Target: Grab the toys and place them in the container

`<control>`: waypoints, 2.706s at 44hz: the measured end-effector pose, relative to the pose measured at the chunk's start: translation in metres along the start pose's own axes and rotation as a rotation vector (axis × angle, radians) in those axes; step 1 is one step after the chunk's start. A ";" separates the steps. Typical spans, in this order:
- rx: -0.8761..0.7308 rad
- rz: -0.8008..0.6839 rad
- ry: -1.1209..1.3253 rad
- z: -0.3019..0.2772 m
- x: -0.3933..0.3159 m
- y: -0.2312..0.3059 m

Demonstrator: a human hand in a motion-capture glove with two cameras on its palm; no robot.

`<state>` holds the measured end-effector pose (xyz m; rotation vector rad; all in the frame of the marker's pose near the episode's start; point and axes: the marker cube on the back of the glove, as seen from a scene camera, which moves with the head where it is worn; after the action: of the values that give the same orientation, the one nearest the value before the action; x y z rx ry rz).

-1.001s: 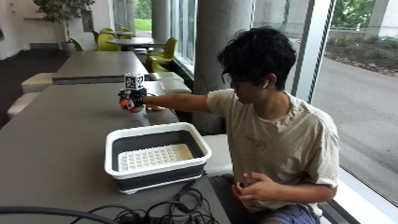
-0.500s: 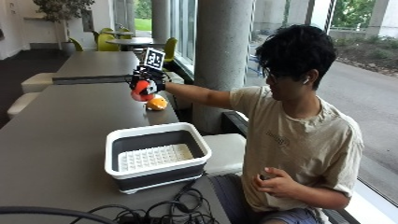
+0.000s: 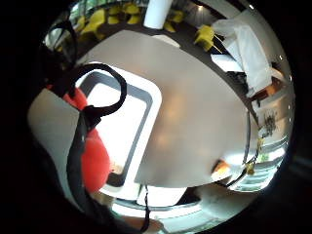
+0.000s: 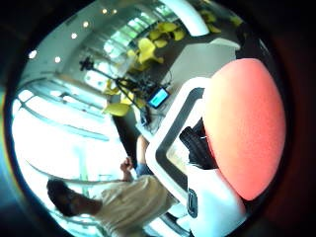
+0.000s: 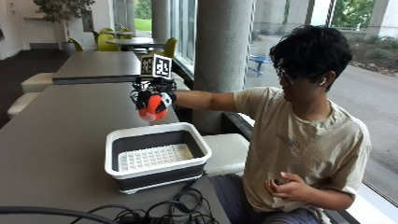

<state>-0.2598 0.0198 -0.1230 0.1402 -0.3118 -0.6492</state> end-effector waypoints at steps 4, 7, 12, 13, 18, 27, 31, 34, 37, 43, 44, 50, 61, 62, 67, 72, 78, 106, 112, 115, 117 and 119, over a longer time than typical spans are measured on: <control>-0.017 -0.032 -0.012 0.008 -0.015 -0.008; -0.023 -0.052 -0.020 0.010 -0.020 -0.012; -0.033 -0.062 -0.028 0.010 -0.021 -0.013; -0.041 -0.066 -0.034 0.010 -0.021 -0.012; -0.082 -0.099 -0.060 0.013 -0.018 -0.007; -0.062 -0.117 -0.085 0.012 -0.014 -0.002; -0.059 -0.106 -0.058 0.009 -0.006 0.005; -0.065 -0.086 -0.018 0.009 0.002 0.012; -0.079 -0.072 0.021 0.013 0.010 0.018; -0.107 -0.037 0.017 0.021 0.025 0.023; -0.109 -0.025 0.012 0.022 0.030 0.025; -0.104 0.036 0.022 0.023 0.053 0.037; -0.115 0.126 0.045 0.024 0.087 0.057; -0.117 0.137 0.054 0.024 0.091 0.060; -0.134 0.218 0.112 0.023 0.123 0.077; -0.123 0.402 0.123 0.021 0.150 0.095; -0.096 0.593 0.080 0.021 0.170 0.113; -0.153 0.601 0.280 0.024 0.197 0.131; -0.075 0.849 0.121 0.037 0.192 0.137; -0.084 0.830 0.147 0.035 0.200 0.142; -0.102 0.788 0.189 0.033 0.208 0.146; -0.129 0.718 0.255 0.030 0.222 0.154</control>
<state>-0.0147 0.0043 -0.0069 -0.0182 -0.0580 0.0634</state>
